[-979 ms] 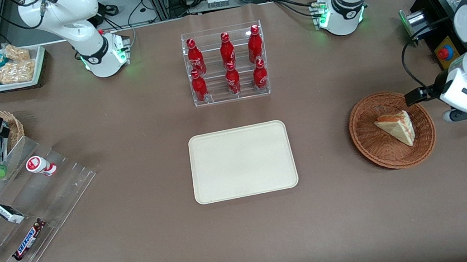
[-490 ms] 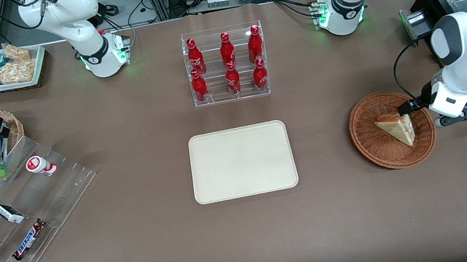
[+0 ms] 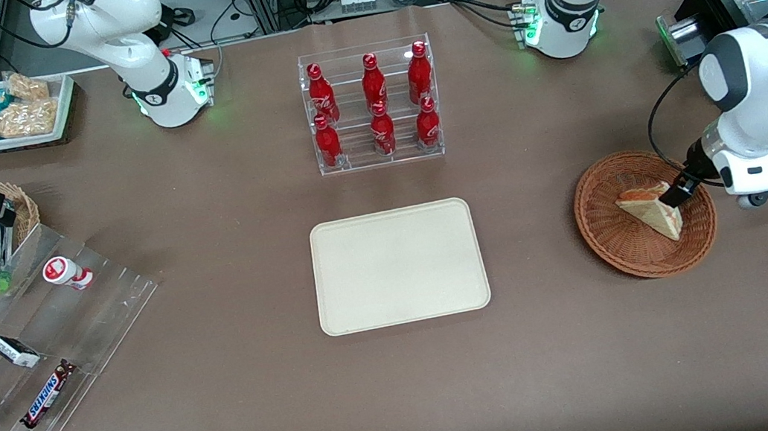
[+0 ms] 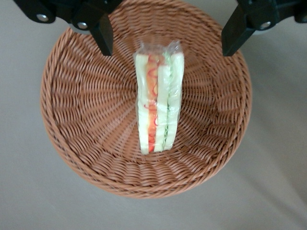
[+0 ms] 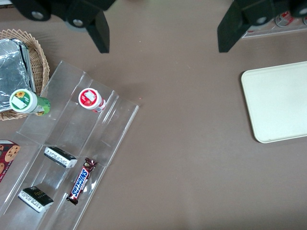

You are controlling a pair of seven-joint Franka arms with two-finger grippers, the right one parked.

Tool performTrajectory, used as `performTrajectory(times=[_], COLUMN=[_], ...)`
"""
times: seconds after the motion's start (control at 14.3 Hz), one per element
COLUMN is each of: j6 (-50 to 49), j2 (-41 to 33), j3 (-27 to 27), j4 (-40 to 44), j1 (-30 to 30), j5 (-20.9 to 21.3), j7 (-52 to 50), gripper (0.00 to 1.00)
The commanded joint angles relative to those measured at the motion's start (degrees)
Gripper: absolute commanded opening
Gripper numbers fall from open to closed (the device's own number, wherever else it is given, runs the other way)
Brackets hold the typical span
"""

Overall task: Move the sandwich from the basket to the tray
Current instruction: 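Lower the left gripper and close it on the wrapped sandwich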

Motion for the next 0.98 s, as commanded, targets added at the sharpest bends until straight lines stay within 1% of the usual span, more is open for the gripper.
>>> performTrajectory(times=[0.0,0.28,0.35,0.42,0.49,0.56,0.63,0.77,0.91], j6=[2.8,6.0,6.4,6.2,6.0,6.0,5.5,1.8,-3.9], j2=[3.0,6.6,7.1,6.7,6.0,5.3,5.0,3.8,3.2], j3=[-0.3,-0.3,-0.3,-0.3,-0.3,-0.3,-0.3,-0.4,-0.7], j4=[-0.1,0.0,-0.1,-0.7,-1.7,-2.7,-2.7,-1.2,2.8], j1=[0.5,0.5,0.5,0.5,0.5,0.5,0.5,0.4,-0.1], j5=[-0.2,-0.4,-0.4,-0.4,-0.3,-0.2,-0.2,-0.2,-0.4], j7=[-5.6,-5.9,-5.9,-5.8,-5.0,-4.7,-4.7,-4.8,-5.0], gripper=[1.00,1.00,0.88,0.54,0.24,0.10,0.06,0.05,0.05])
